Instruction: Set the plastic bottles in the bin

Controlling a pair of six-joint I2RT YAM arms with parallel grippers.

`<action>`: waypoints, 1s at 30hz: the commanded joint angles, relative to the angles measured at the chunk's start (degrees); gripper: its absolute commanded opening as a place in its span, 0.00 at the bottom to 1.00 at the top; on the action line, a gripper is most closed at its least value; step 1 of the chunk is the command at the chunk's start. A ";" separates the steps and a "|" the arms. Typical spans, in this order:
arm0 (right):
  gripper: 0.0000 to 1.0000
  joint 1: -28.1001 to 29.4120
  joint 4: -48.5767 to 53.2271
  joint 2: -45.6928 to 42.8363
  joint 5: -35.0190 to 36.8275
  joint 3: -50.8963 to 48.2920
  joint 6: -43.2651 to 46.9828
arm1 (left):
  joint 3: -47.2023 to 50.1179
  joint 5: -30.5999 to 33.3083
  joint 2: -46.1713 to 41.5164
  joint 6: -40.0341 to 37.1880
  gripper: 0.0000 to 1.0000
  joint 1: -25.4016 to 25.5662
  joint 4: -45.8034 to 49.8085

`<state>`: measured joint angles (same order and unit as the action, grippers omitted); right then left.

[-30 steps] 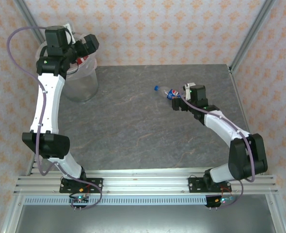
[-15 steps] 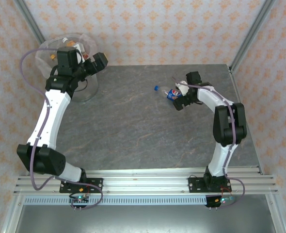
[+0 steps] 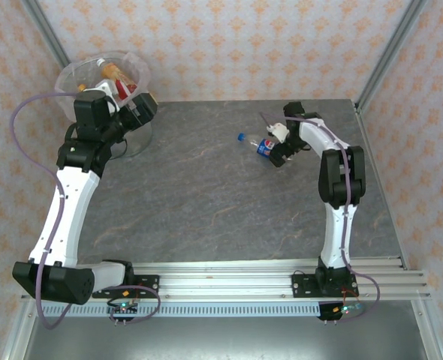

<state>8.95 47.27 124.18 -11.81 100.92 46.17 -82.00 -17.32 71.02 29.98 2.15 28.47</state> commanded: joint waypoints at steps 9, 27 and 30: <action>0.99 -0.16 9.54 5.69 -1.28 5.34 6.26 | 2.63 3.54 -1.97 -0.71 1.00 0.18 0.47; 0.57 0.44 7.77 5.45 -1.22 4.28 1.84 | 4.61 3.86 -1.69 0.27 1.00 0.16 -0.15; 0.52 0.62 6.60 3.15 -3.07 3.26 -0.74 | 5.00 2.90 -1.47 0.34 1.00 0.15 -0.51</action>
<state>9.02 54.08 129.78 -14.85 105.27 48.03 -77.93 -14.52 70.00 30.13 2.15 28.86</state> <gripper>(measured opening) 0.611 0.998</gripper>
